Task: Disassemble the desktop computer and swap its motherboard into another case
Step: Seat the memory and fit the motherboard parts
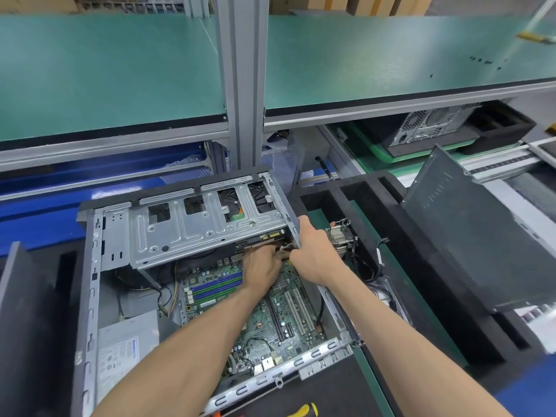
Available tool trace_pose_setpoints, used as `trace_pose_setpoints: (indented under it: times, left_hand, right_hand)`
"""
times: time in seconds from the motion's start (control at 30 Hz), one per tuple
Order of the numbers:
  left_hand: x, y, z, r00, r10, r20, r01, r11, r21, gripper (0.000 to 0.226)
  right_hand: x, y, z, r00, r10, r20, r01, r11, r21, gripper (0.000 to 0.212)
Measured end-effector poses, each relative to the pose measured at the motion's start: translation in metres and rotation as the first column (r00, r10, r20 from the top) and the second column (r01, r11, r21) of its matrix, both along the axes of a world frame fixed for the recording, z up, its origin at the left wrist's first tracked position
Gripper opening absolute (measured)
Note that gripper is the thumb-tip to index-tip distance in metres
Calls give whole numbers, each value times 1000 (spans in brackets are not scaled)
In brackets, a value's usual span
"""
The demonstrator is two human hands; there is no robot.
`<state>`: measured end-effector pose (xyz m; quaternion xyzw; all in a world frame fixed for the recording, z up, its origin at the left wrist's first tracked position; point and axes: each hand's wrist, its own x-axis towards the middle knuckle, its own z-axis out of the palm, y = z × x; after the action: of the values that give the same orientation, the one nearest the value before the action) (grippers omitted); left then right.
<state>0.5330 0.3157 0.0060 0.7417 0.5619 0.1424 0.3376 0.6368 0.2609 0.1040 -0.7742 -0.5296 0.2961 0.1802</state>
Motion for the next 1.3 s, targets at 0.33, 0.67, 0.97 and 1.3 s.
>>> trace_pose_setpoints:
  times: [0.33, 0.67, 0.97, 1.3]
  left_hand:
    - [-10, 10, 6, 986, 21, -168, -31, 998, -56, 52]
    - [-8, 24, 15, 966, -168, -196, 124, 968, -220, 38]
    - [-22, -15, 30, 832, -554, 36, 554, 826, -106, 13]
    - [-15, -56, 8, 633, -765, -119, 773, 620, 133, 29]
  right_hand:
    - [-1, -2, 1, 1000, 3, 5, -3, 1000, -6, 48]
    - [0, -1, 0, 1000, 9, 0, -9, 1000, -8, 44]
    - [-1, -3, 4, 1000, 6, -28, -6, 1000, -2, 43]
    - [-1, -3, 4, 1000, 11, -8, -11, 1000, 9, 37]
